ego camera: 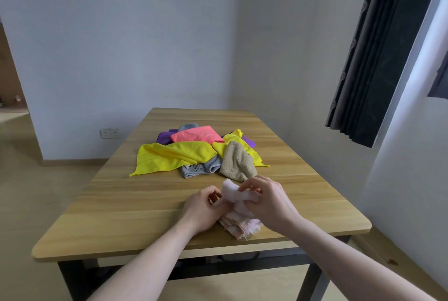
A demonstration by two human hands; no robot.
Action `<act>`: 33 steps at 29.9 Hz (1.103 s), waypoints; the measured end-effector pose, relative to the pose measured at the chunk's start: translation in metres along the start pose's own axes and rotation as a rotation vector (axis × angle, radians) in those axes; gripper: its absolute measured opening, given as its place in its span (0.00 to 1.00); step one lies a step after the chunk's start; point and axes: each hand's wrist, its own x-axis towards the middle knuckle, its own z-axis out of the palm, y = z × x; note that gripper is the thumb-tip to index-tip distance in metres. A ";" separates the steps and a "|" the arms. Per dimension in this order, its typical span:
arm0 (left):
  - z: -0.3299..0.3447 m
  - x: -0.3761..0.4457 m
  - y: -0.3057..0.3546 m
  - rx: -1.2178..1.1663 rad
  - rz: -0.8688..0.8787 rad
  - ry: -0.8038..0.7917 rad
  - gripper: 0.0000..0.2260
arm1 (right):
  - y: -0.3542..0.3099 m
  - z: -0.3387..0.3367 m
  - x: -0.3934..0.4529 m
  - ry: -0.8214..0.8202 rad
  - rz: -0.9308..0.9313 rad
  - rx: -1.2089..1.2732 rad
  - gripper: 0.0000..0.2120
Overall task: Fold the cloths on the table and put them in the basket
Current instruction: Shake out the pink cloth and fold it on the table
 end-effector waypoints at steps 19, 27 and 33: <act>0.002 0.012 -0.009 -0.254 -0.089 -0.059 0.23 | -0.007 0.027 -0.029 -0.202 0.040 0.018 0.17; 0.004 0.015 -0.014 -0.205 -0.094 -0.017 0.14 | -0.007 0.023 -0.030 -0.088 0.128 0.000 0.18; 0.001 0.012 -0.012 -0.197 -0.091 0.002 0.11 | -0.011 0.048 -0.048 -0.174 0.091 -0.090 0.29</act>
